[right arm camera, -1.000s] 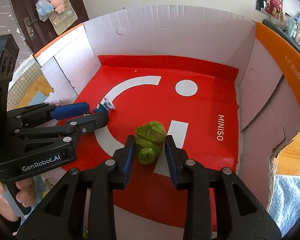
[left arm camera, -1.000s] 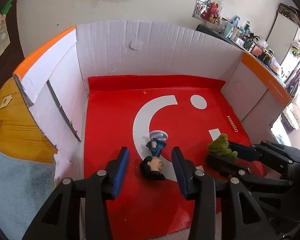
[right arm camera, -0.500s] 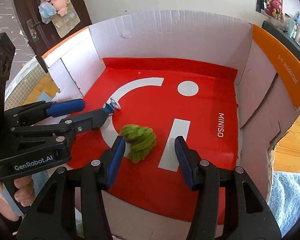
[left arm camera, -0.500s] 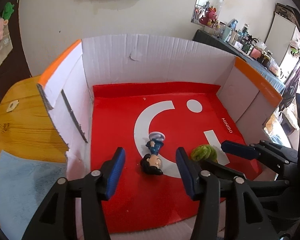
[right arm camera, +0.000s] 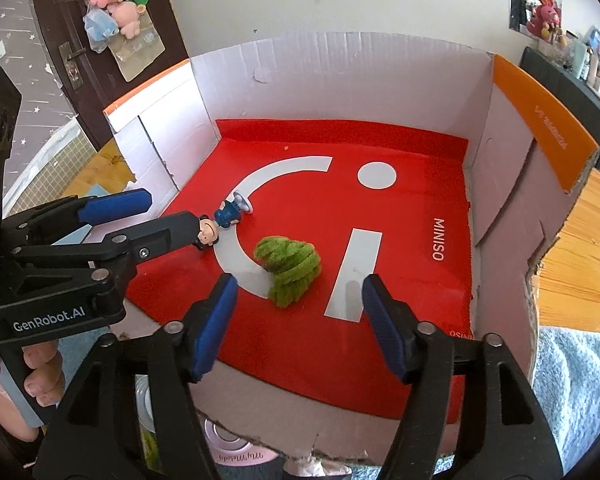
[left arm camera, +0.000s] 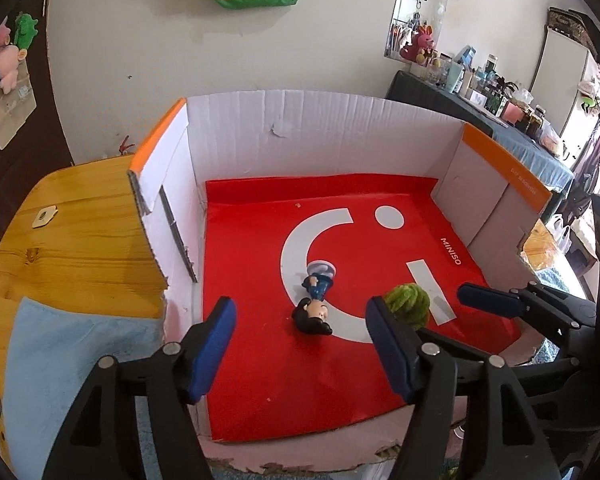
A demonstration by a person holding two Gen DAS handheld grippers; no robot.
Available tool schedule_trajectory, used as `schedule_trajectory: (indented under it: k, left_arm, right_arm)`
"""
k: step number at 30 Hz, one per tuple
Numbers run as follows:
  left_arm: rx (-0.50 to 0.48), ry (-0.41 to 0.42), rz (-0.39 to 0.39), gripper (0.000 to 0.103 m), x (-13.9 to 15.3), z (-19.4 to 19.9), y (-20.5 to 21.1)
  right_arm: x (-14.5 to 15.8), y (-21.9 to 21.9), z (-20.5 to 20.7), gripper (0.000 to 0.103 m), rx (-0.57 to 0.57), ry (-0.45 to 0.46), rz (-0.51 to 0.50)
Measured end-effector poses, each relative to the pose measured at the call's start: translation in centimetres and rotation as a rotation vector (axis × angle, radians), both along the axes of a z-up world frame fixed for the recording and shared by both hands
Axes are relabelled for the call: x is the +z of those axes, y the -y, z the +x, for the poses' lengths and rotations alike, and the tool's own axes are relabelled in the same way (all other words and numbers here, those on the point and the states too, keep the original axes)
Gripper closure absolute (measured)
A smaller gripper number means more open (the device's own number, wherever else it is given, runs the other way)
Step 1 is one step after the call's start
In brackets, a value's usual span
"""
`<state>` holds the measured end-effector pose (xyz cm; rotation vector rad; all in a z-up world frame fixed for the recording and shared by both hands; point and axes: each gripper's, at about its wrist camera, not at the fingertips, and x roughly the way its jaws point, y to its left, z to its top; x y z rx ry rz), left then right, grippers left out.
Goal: Organize objects
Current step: 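Lower the figurine onto the red floor and open the left gripper while the right releases the plush, then withdraw both grippers from the box back toward the remaining toys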
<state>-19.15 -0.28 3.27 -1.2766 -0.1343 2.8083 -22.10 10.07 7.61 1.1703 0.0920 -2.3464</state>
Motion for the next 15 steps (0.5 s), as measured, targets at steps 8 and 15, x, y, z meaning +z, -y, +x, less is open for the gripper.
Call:
schedule_trajectory:
  k: [8,15]
  left_arm:
    - [0.019,-0.016,-0.006,0.028,0.4,0.7,0.3]
    - [0.038,-0.038,-0.026,0.019,0.8,1.7,0.6]
  right_arm:
    - [0.2,-0.4,0.8,0.031,-0.006,-0.02,-0.017]
    - [1.1,-0.5,2.1,0.025,-0.007,-0.058,-0.02]
